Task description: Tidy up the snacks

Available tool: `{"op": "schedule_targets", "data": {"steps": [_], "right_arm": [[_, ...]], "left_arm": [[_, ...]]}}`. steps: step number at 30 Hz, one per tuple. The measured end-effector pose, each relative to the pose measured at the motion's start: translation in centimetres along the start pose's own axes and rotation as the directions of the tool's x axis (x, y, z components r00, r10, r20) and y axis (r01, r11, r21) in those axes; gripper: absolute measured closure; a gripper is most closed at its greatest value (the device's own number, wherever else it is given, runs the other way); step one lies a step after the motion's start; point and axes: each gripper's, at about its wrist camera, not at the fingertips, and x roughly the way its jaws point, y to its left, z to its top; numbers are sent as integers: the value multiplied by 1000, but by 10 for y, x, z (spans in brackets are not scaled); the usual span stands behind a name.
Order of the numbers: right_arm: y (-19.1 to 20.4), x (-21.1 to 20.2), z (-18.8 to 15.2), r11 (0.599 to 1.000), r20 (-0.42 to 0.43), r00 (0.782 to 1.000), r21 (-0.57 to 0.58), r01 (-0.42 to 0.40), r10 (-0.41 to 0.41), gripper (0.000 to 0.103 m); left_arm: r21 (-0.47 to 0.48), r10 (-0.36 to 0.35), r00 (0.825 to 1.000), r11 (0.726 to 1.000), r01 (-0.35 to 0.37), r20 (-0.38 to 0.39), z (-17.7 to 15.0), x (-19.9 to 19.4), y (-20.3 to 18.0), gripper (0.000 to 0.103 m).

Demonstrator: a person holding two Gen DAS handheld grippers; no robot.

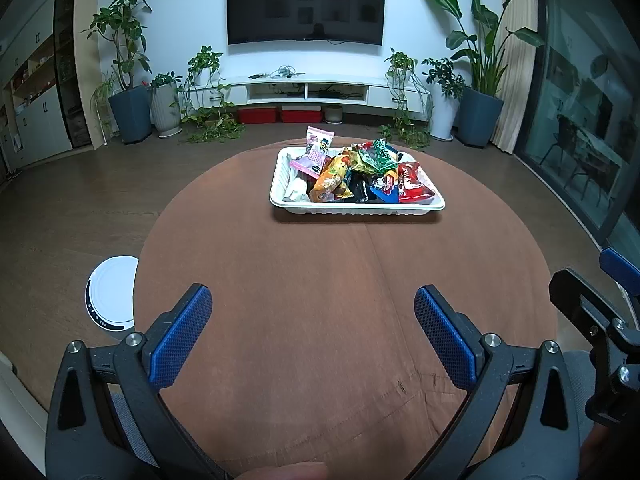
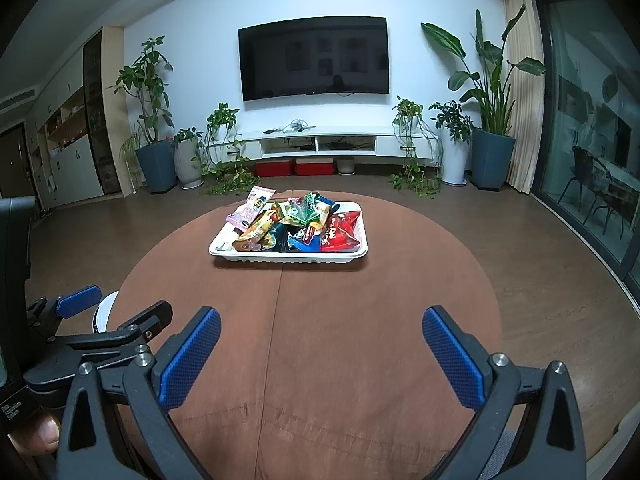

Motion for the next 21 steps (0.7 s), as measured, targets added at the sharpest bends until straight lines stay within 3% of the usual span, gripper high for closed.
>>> {"op": "schedule_targets", "data": {"steps": [21], "right_arm": [[1, 1, -9, 1000, -11, 1000, -2, -2, 2, 0]], "left_arm": [[0, 3, 1000, 1000, -3, -1, -3, 2, 0, 0]]}}
